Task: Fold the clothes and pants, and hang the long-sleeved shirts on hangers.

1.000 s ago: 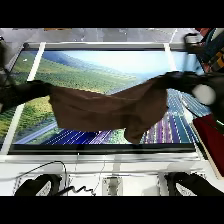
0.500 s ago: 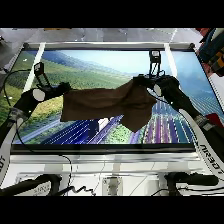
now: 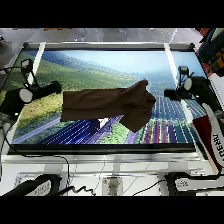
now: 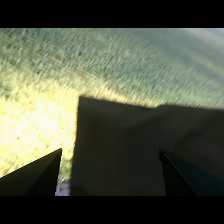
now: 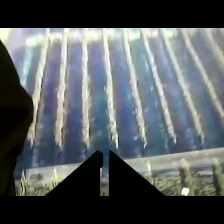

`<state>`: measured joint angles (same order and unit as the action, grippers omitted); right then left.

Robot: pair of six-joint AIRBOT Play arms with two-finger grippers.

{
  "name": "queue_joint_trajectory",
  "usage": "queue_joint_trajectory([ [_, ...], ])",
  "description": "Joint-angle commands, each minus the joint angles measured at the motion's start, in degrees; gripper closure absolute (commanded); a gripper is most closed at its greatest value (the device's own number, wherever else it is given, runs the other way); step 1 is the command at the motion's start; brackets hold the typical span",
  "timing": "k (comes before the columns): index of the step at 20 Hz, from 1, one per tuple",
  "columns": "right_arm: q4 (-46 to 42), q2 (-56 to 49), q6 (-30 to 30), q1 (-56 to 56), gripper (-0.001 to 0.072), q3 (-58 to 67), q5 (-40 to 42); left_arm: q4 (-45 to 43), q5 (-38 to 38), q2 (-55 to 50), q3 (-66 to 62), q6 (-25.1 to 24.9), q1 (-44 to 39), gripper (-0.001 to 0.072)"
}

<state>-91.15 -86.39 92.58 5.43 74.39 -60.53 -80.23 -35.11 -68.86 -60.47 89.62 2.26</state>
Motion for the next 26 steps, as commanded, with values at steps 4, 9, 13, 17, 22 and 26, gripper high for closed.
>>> queue_joint_trajectory([
  [4, 33.22, -0.11, -18.88, 6.16, 0.0378, -15.13, -1.18, -6.80, -18.32, 1.40, 0.04, -0.09, 4.72, 0.0007],
  [9, 39.45, -1.86, -18.18, 3.69, 0.0396, -20.11, 6.71, -6.75, -23.98, -1.70, 0.04, -4.02, 5.14, 0.0008],
  [13, 42.82, -2.01, -18.08, 3.45, 0.0396, -20.11, 12.26, -6.73, -25.57, -4.57, 0.04, -4.39, 6.86, 0.0008],
  [17, 43.34, -2.01, -16.59, 3.45, 0.0405, -20.11, 17.38, -2.73, -28.00, -7.50, 0.04, -4.39, 11.15, 0.0008],
  [22, 43.63, -2.95, -16.57, 3.43, 0.0525, -20.09, 17.66, 2.62, -29.70, -10.47, 0.04, -5.22, 13.81, 0.0079],
  [26, 44.44, -4.35, -16.65, 3.43, 0.0503, -20.11, 16.52, 7.02, -29.81, -12.79, 0.04, -5.27, 13.79, 0.0079],
])
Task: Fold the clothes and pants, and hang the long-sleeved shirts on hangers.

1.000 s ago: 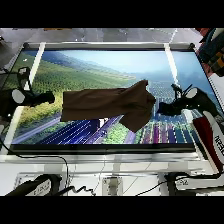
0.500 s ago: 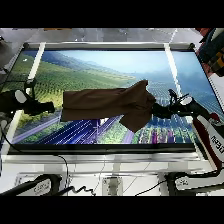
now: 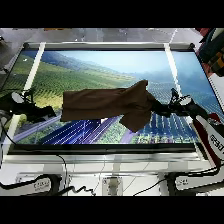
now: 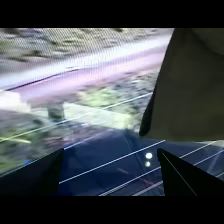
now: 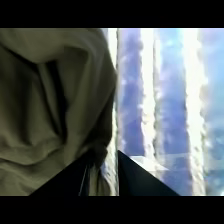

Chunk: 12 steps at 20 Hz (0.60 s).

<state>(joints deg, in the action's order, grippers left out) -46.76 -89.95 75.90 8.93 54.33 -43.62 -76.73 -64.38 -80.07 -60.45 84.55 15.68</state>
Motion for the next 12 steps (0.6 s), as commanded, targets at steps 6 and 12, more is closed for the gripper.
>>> queue_joint_trajectory([
  [6, 1.57, -1.16, 0.09, -0.85, 0.0504, 0.07, -0.39, 5.70, -0.46, -3.67, 0.04, -1.44, 0.35, 0.0079],
  [12, 1.33, -1.11, 0.04, -3.96, 0.0701, 0.07, 3.80, 10.80, -0.39, -9.05, 0.04, -1.46, -0.59, 0.0227],
])
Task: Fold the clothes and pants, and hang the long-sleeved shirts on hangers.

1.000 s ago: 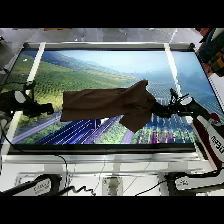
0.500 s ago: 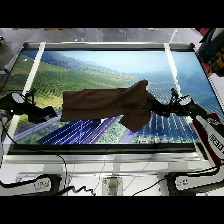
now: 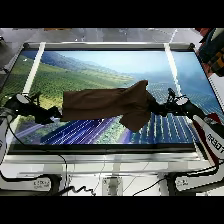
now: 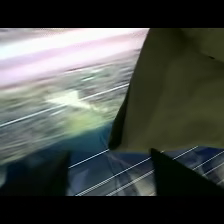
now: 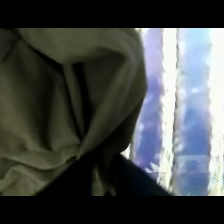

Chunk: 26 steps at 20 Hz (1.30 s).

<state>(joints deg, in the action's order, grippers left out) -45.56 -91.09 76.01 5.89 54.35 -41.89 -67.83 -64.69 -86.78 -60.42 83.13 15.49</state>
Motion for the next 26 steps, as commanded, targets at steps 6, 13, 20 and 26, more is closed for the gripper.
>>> queue_joint_trajectory([
  [6, -2.82, 1.05, -1.31, -0.87, 0.0697, 1.49, 0.83, 2.32, 7.56, -4.09, -0.46, -0.04, -0.50, 0.0693],
  [13, -10.27, 10.29, -1.73, -0.87, 0.0698, 8.35, -4.42, 14.05, 5.31, 2.21, -9.73, -9.75, -0.50, 0.0694],
  [20, -18.27, 32.65, -2.23, -0.87, 0.0698, 16.52, -3.80, 15.65, 12.20, 22.69, -19.82, -13.11, 0.68, 0.0693],
  [26, -22.14, 52.15, -2.16, -0.87, 0.0697, 25.40, 2.16, 15.58, 36.00, 44.33, -19.87, -13.11, 3.19, 0.0693],
])
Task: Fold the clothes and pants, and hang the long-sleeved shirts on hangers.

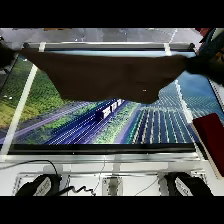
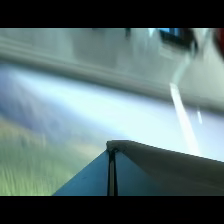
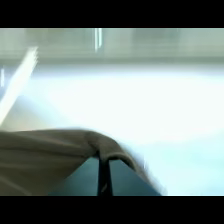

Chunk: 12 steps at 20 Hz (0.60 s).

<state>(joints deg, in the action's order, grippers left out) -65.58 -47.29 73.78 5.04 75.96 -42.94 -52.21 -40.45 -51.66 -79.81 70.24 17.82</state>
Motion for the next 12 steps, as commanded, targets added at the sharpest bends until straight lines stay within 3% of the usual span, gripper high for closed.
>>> queue_joint_trajectory([
  [1, -2.10, 11.17, 0.07, -0.02, 0.0698, 5.22, 3.65, -0.04, 14.27, 12.35, -0.48, -0.22, 0.85, 0.0693],
  [4, -2.14, 18.16, 0.07, -0.02, 0.0698, 8.24, 3.67, -0.63, 18.36, 19.58, -0.46, -0.22, 0.85, 0.0693],
  [8, -2.12, 23.50, 1.29, -0.02, 0.0698, 9.94, 3.54, -8.07, 18.75, 26.03, -0.46, -0.15, 0.85, 0.0694],
  [12, -2.14, 18.58, 5.49, -0.02, 0.0699, 9.97, 2.97, -10.38, 12.20, 23.63, -0.44, 3.48, 0.85, 0.0695],
])
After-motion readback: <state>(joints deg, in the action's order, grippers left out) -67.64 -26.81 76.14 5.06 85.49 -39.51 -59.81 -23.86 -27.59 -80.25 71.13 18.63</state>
